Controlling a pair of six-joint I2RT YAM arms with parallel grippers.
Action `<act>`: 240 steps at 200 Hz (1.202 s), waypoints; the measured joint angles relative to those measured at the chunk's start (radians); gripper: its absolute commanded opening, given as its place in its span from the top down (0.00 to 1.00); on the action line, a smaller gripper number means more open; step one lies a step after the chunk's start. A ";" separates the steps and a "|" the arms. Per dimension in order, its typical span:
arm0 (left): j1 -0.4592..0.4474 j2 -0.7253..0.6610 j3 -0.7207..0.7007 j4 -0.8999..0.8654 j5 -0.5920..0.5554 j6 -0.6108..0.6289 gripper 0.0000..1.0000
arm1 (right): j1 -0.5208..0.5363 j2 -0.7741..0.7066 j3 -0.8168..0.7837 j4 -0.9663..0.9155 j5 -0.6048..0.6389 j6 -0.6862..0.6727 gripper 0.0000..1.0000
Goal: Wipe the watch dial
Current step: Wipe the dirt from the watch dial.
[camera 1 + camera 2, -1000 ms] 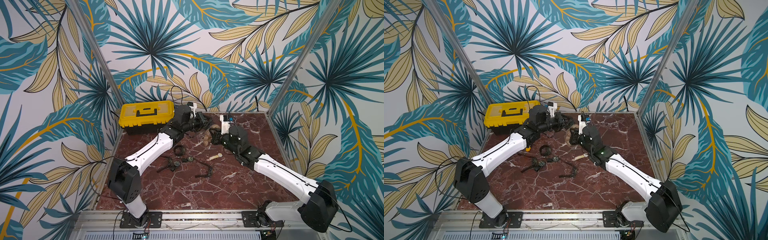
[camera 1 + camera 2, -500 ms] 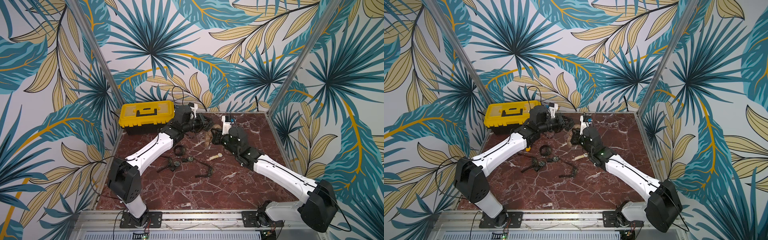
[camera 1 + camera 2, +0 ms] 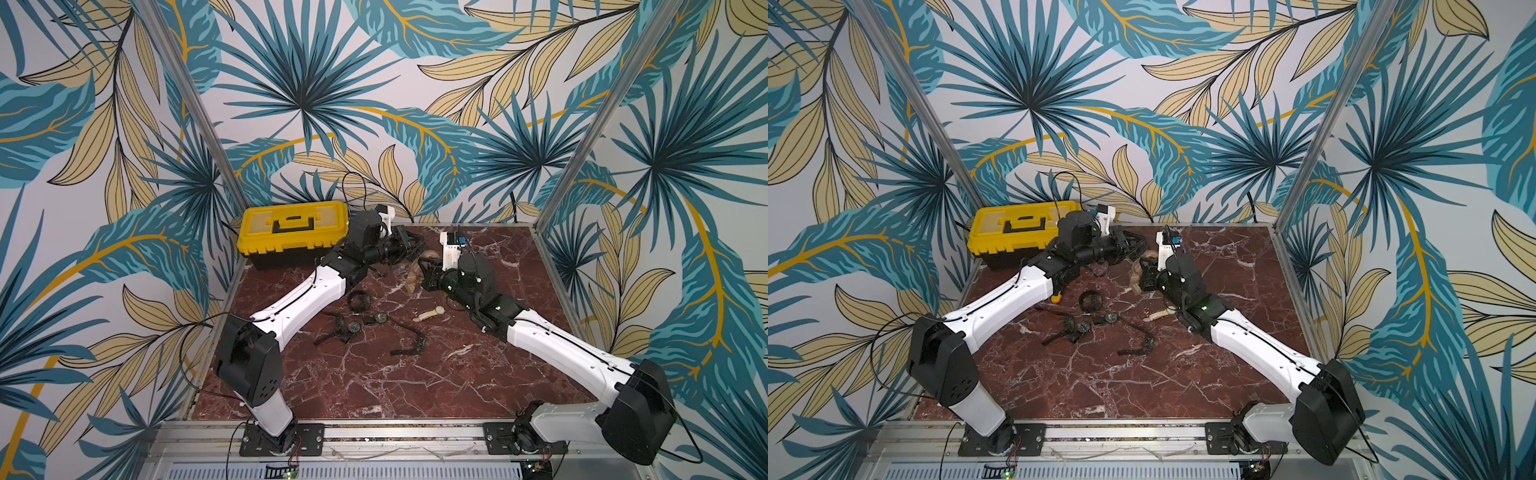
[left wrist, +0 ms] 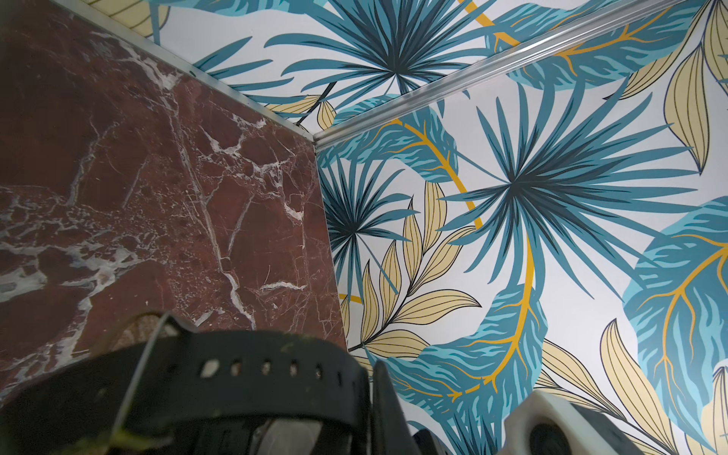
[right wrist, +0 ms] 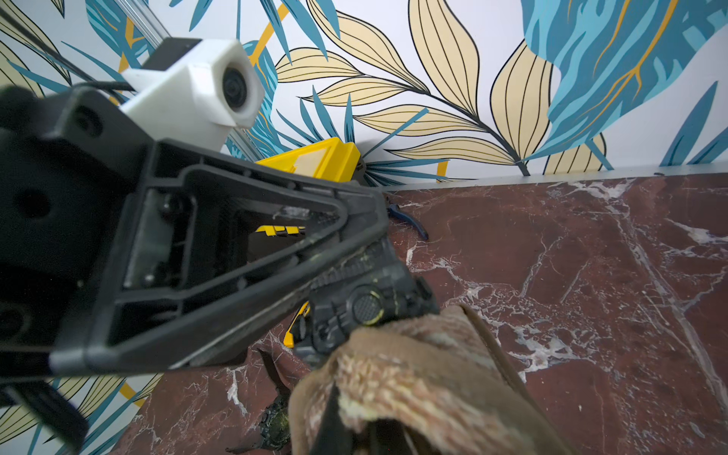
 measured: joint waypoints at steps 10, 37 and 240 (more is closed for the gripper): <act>0.000 0.000 0.000 0.001 0.002 0.001 1.00 | 0.004 -0.001 0.003 -0.005 0.031 -0.003 1.00; -0.001 0.000 0.000 0.001 0.012 0.001 1.00 | 0.005 -0.006 0.007 -0.015 0.087 -0.006 1.00; -0.006 0.021 0.006 -0.029 0.043 -0.023 1.00 | -0.001 -0.046 -0.053 -0.008 -0.053 0.020 1.00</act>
